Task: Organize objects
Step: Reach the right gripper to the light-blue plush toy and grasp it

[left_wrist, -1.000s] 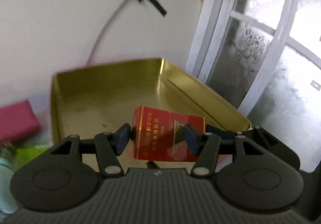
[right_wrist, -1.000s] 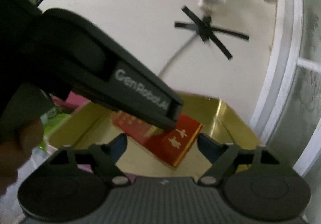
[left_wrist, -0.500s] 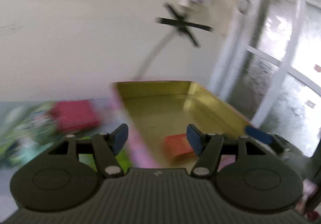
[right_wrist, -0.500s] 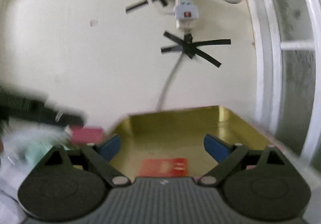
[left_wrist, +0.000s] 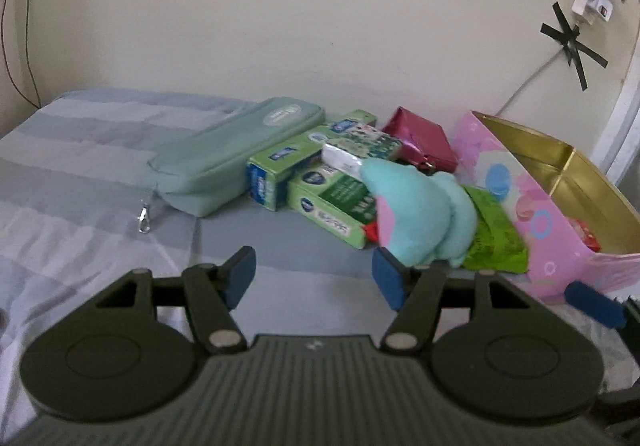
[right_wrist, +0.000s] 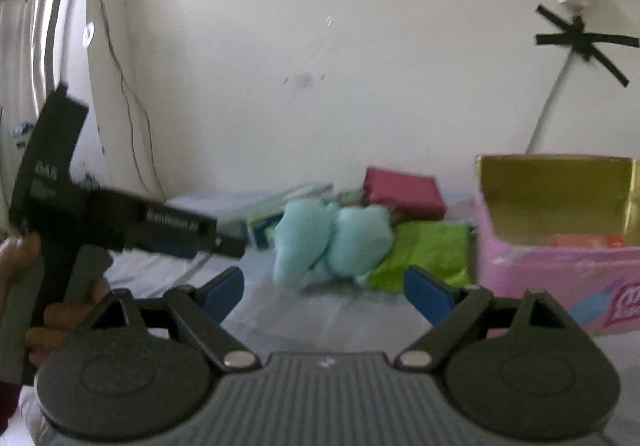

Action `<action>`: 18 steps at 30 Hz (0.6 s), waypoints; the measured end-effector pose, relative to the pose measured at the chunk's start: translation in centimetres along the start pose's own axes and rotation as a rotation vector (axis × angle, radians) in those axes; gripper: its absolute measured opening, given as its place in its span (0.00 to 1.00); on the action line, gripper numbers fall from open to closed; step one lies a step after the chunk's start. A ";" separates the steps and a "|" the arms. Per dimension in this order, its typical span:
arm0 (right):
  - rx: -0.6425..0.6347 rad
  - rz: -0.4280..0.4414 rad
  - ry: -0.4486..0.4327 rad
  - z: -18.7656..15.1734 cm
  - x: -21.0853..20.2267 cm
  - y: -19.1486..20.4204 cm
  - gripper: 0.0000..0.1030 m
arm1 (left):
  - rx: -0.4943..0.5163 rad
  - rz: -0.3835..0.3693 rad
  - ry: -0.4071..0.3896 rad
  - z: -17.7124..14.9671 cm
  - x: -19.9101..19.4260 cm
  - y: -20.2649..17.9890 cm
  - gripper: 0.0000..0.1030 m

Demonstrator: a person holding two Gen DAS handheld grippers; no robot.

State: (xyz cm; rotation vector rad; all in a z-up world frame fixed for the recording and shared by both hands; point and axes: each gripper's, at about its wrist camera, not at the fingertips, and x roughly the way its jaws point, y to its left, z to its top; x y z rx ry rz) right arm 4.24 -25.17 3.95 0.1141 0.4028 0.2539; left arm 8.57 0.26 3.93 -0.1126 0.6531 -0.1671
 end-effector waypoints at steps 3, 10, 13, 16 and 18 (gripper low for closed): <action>0.007 -0.010 0.031 -0.2 0.9 0.3 0.85 | 0.014 0.013 -0.014 0.0 0.4 0.1 0.65; 0.040 -0.055 0.049 -0.2 1.7 0.2 0.85 | 0.024 0.016 -0.015 -0.1 0.8 1.2 0.65; 0.007 -0.079 0.048 0.3 2.2 0.2 0.83 | 0.026 0.005 -0.008 -0.1 1.1 1.8 0.65; -0.029 -0.099 0.044 1.0 3.3 0.1 0.82 | 0.025 0.001 -0.004 -0.2 1.1 1.9 0.65; -0.054 -0.112 0.061 1.4 4.4 0.0 0.81 | 0.024 -0.003 -0.004 -0.2 1.1 2.1 0.65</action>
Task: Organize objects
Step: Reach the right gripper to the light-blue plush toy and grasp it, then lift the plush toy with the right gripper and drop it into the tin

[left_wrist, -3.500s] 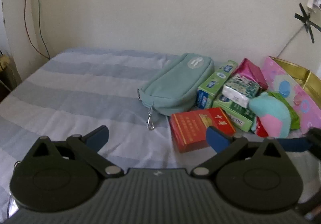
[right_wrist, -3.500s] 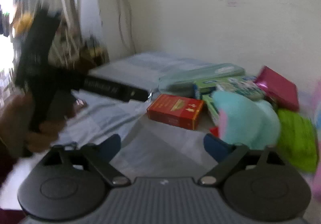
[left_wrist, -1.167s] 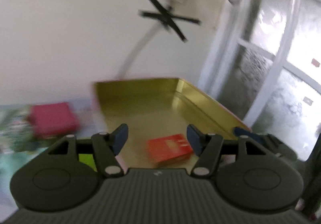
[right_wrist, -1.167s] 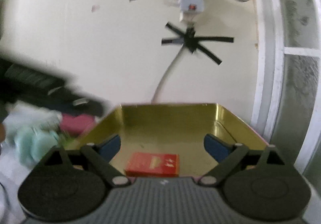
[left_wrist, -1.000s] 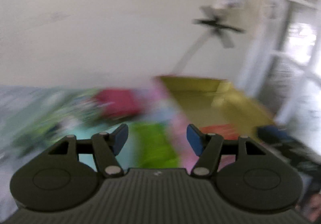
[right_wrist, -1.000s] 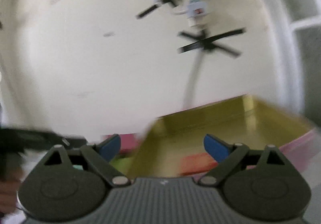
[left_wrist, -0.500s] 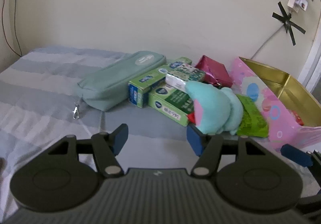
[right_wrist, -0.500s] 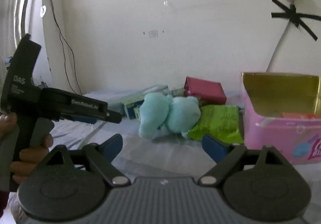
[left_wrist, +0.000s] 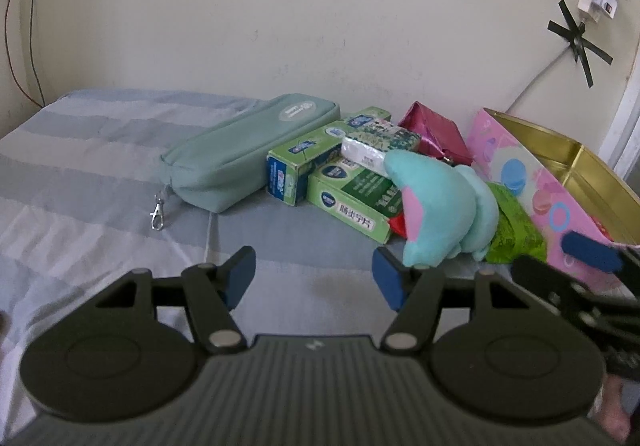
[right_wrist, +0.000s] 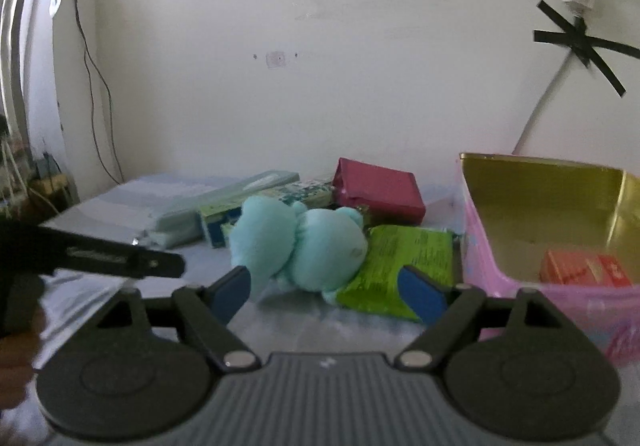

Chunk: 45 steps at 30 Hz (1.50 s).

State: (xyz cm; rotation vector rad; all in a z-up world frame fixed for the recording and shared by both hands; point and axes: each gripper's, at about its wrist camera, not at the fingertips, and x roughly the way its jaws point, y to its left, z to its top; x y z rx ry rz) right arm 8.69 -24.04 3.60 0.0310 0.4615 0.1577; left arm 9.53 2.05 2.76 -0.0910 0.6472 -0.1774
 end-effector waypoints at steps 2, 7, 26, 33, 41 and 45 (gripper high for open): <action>-0.005 -0.001 0.025 0.6 1.3 -0.2 0.81 | -0.003 -0.009 -0.002 0.0 -0.1 0.3 0.66; 0.001 0.034 0.060 1.9 4.1 -0.4 0.82 | -0.019 -0.026 -0.005 -0.1 -0.3 0.5 0.67; -0.208 0.296 0.057 0.1 2.4 4.5 0.86 | -0.119 -0.118 -0.018 0.6 -1.6 2.5 0.77; -0.099 0.276 0.114 0.3 3.9 2.1 0.88 | -0.093 -0.201 -0.011 1.1 -1.0 1.8 0.78; -0.084 0.262 0.192 -0.2 5.3 1.5 0.90 | -0.028 -0.228 -0.009 2.1 0.4 -0.3 0.77; -0.089 0.267 0.235 -0.5 6.0 1.7 0.59 | -0.019 -0.243 0.047 1.6 2.1 -1.1 0.52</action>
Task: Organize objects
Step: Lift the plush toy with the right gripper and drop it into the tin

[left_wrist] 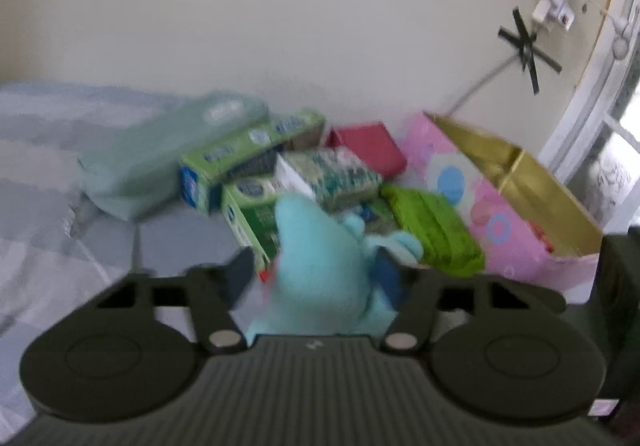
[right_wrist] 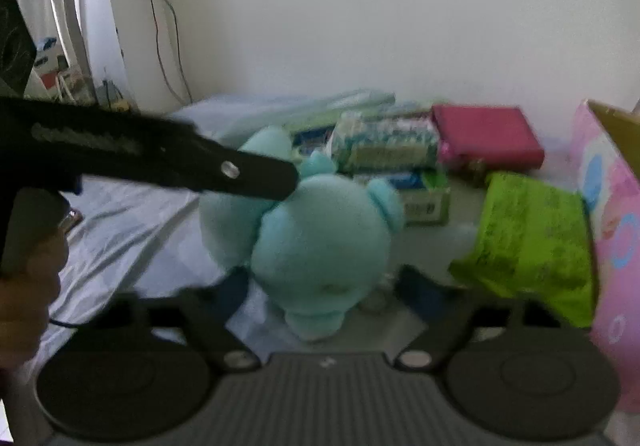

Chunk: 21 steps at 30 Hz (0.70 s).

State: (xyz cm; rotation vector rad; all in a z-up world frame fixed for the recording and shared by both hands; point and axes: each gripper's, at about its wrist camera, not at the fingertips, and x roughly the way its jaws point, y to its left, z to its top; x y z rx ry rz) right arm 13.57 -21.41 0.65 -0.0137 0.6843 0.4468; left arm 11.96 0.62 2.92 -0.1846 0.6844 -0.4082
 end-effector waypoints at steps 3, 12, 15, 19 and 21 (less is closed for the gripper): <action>-0.027 -0.009 -0.038 -0.3 -0.8 0.4 0.56 | 0.017 -0.014 -0.023 -0.1 -1.2 -0.6 0.48; -0.049 -0.152 -0.264 0.6 -7.4 -0.7 0.56 | 0.187 -0.080 -0.140 3.3 -3.7 -7.9 0.48; -0.021 -0.247 -0.311 0.6 -10.3 -3.4 0.57 | 0.246 -0.147 -0.148 4.5 -2.2 -12.0 0.48; 0.025 -0.381 -0.305 0.1 -13.6 -8.5 0.57 | 0.315 -0.229 -0.108 5.4 1.6 -18.2 0.48; 0.048 -0.446 -0.279 -0.4 -14.6 -11.4 0.57 | 0.337 -0.267 -0.066 5.6 3.8 -21.1 0.49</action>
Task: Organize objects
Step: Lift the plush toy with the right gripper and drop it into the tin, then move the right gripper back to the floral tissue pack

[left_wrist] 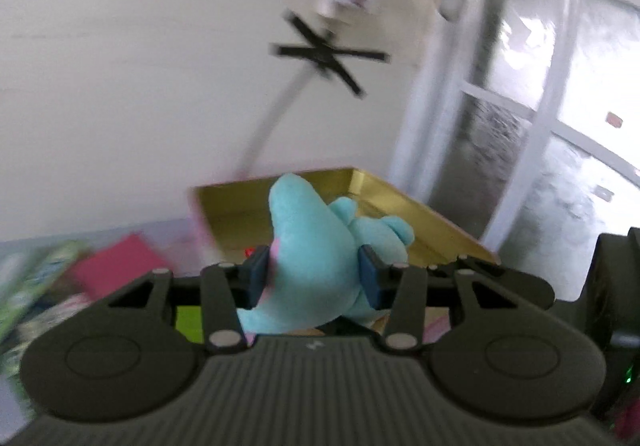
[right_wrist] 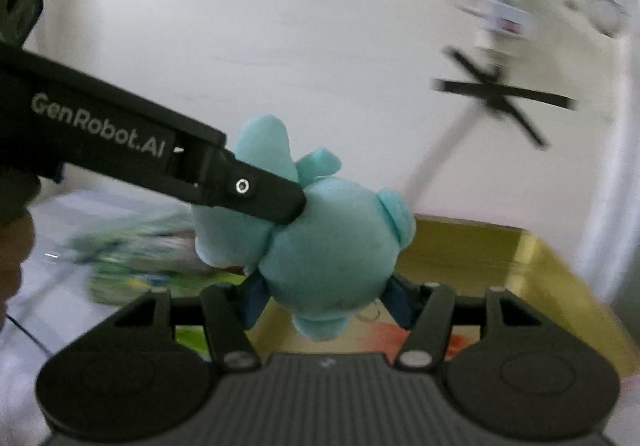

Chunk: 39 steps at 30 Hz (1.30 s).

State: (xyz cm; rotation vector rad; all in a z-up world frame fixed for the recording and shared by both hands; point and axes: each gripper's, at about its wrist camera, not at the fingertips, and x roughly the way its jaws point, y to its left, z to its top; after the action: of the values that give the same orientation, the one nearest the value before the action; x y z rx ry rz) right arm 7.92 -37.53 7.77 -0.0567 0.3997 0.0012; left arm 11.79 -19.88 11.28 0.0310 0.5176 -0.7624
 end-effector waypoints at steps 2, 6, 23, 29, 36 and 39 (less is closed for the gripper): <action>0.024 -0.050 0.035 -0.2 0.4 -3.3 0.57 | 0.007 -0.033 0.036 0.7 2.8 -1.9 0.49; 0.052 -0.150 0.096 -1.3 1.7 -8.2 0.58 | 0.042 -0.060 0.083 1.5 8.2 -5.5 0.50; 0.178 -0.283 0.060 -3.7 1.2 -12.1 0.80 | 0.079 0.108 0.137 -0.5 11.0 -6.4 0.67; 0.330 -0.239 -0.017 -3.8 -2.1 -11.5 0.80 | 0.068 0.196 0.108 -1.6 6.8 -4.6 0.67; 0.437 -0.160 -0.094 -2.7 -4.3 -9.3 0.80 | 0.003 0.238 0.074 -2.4 3.0 -2.0 0.67; 0.412 -0.135 -0.108 -2.0 -4.7 -7.4 0.80 | -0.015 0.265 0.053 -3.3 1.2 -0.6 0.67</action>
State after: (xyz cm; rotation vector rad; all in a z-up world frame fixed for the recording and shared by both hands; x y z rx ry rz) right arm 2.93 -45.02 8.17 0.3223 0.2811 -0.2097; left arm 10.68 -20.42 7.93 0.1038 0.5571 -0.4992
